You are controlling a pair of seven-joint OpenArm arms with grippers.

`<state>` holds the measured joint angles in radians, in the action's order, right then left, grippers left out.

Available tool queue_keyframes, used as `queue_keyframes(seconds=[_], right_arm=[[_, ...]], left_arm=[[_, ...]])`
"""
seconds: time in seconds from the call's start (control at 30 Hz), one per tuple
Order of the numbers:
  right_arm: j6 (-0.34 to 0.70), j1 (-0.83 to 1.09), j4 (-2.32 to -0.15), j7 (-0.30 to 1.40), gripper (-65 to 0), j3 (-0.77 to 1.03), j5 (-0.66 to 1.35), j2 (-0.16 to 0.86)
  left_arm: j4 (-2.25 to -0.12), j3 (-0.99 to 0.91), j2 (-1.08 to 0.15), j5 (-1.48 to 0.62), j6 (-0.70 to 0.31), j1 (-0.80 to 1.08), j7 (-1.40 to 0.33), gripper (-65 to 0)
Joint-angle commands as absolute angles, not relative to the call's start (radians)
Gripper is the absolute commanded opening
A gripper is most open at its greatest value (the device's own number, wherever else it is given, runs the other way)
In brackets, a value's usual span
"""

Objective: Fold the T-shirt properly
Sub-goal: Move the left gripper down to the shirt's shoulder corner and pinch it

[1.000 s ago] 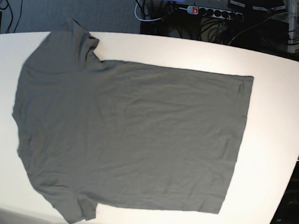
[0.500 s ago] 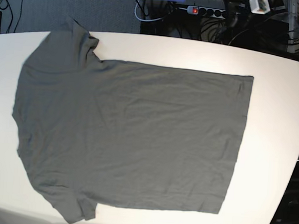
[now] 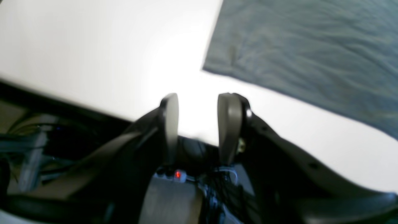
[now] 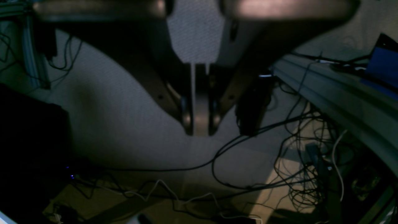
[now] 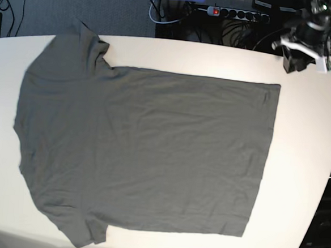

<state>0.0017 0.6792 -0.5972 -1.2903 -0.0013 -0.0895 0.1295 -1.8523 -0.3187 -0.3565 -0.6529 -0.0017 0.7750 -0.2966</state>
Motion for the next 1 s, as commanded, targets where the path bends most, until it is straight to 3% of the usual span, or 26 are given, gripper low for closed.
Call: queue_keyframes(seconds=[0.0,0.47,0.9,0.97], right_arm=[[0.002,0.696,-0.599,-1.319,-64.0,0.002,-0.084,0.136],[-0.001,0.696,-0.598,-1.317,-64.0,0.005,-0.081,0.148],[-0.001,0.696,-0.598,-1.316,-64.0,0.005,-0.081,0.148],[-0.001,0.696,-0.598,-1.297,-64.0,0.005,-0.081,0.148]], left_arm=[[-1.860,-0.338,-0.364,-0.653,-0.005,0.762,-0.314,-44.4],[-1.681,-0.450,-0.305,-0.651,-0.091,0.479,-0.619,-44.4],[-1.638,-0.438,-0.306,-0.651,-0.093,0.424,-0.634,-44.4],[-1.638,-0.420,-0.306,-0.647,-0.133,0.424,-0.633,-44.4]])
